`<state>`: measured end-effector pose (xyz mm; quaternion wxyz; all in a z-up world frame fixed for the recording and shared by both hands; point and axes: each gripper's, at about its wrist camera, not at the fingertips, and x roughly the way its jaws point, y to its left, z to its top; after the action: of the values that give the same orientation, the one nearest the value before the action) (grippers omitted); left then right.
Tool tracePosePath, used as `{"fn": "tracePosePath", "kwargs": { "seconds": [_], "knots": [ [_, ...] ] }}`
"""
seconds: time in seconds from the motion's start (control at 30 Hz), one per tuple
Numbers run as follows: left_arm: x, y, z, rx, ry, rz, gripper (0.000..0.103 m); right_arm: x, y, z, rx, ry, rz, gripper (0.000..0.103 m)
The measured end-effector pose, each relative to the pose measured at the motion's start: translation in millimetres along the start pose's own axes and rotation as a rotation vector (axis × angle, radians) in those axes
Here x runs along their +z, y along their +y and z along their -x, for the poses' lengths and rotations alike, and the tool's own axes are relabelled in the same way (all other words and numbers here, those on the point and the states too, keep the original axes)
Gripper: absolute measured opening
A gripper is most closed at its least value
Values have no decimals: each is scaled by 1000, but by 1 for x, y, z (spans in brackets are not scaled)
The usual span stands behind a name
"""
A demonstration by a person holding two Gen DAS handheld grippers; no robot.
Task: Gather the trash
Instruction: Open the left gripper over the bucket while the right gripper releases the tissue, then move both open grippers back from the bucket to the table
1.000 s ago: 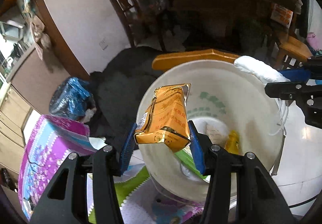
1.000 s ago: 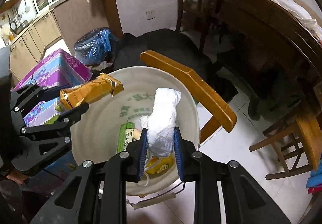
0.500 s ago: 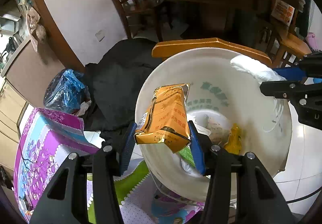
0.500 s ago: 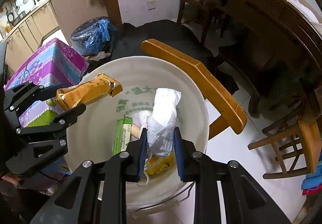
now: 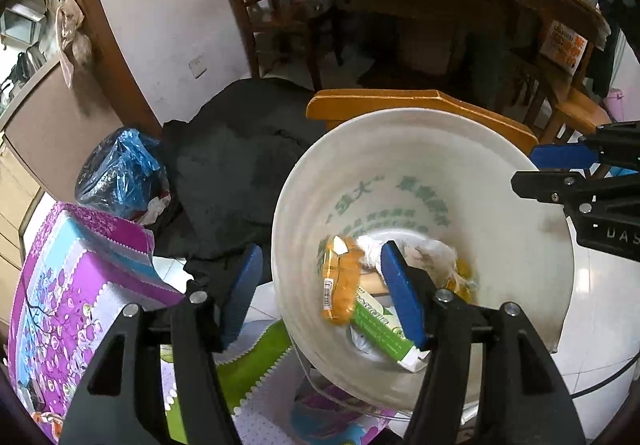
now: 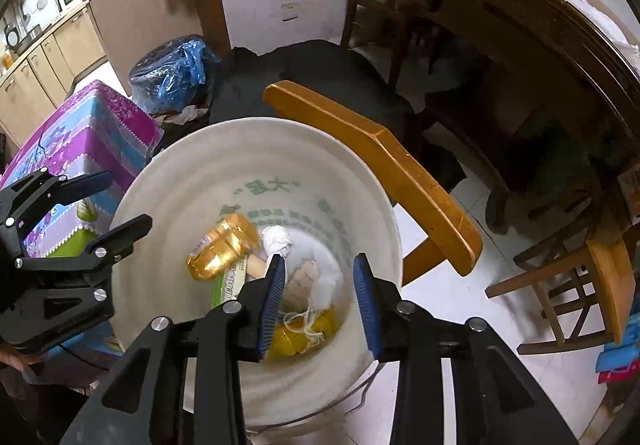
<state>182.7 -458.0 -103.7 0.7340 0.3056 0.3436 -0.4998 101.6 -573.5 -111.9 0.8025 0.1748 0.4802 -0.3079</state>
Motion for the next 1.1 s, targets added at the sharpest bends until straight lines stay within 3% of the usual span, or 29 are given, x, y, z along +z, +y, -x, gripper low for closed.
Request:
{"fn": "tracePosePath", "kwargs": {
  "seconds": [0.37,0.63,0.97,1.1],
  "knots": [
    [-3,-6,11,34,-26,-29,59,-5,1,5,13,-5,-1,37],
    [-17,7,34,92,-64,-15,59,-9,23,25,27,-72,9,37],
    [-65,46,72,203,-97,46,59,-19,84,51,112,-160,55,37],
    [-108,73,99,225,-99,117,59,-25,121,65,142,-230,96,41]
  ]
}}
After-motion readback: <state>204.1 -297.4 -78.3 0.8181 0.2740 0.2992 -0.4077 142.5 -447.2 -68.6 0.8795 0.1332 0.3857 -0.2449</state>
